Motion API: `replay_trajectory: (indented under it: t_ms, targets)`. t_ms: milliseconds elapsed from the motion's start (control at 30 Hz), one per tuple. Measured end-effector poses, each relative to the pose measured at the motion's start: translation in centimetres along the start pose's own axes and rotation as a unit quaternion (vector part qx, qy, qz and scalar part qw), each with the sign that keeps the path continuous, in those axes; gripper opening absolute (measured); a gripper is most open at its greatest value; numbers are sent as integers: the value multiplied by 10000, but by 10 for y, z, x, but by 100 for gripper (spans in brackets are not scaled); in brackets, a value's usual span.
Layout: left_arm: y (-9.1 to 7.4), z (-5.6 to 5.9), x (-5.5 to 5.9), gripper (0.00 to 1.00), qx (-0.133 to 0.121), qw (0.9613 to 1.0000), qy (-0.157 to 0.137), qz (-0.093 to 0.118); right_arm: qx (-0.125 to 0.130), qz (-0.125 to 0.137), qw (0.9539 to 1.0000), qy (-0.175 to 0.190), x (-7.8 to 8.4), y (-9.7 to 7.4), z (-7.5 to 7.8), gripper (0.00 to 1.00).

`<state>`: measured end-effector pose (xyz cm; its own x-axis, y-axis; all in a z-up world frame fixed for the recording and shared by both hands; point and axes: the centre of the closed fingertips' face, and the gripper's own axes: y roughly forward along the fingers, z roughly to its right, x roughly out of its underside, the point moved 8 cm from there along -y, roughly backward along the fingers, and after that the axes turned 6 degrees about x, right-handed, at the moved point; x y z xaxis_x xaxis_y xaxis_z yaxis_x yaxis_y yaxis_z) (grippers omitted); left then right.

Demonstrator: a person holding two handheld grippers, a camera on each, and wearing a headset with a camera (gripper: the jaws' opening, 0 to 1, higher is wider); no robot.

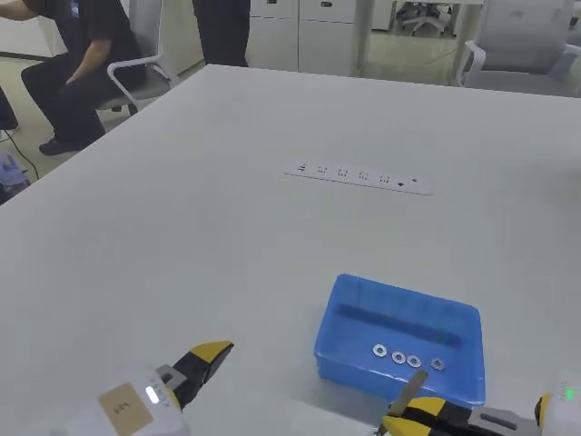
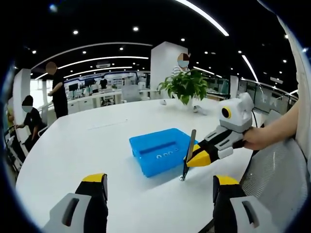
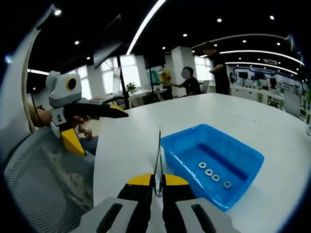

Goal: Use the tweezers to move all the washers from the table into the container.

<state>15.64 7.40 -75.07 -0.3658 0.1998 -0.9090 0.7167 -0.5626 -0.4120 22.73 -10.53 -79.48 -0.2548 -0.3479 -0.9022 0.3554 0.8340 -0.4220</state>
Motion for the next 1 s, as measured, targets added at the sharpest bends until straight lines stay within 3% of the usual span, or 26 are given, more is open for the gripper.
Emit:
replay_trajectory:
  t_ms: [100,400,600,667,800,1000]
  targets:
    - [0,-1,1,91,-12,10000,5,-15,-33,77,9999,93,-3,-1,0,4]
    - [1,0,3,89,2,9999,59,-99,-84,-91,9998,-180,0,0,-1,4]
    - [0,0,2,90,-5,10000,49,-72,-191,-221,9957,-883,-2,1,-8,3]
    - [0,0,2,89,-2,10000,51,-72,-193,-255,9949,-953,-3,2,-9,3]
    - [0,-1,2,90,-14,10000,13,-89,-172,-252,9956,-886,-5,2,-8,3]
    - [0,-2,5,90,-61,9998,-32,-201,-3,134,9989,-459,-24,-3,0,3]
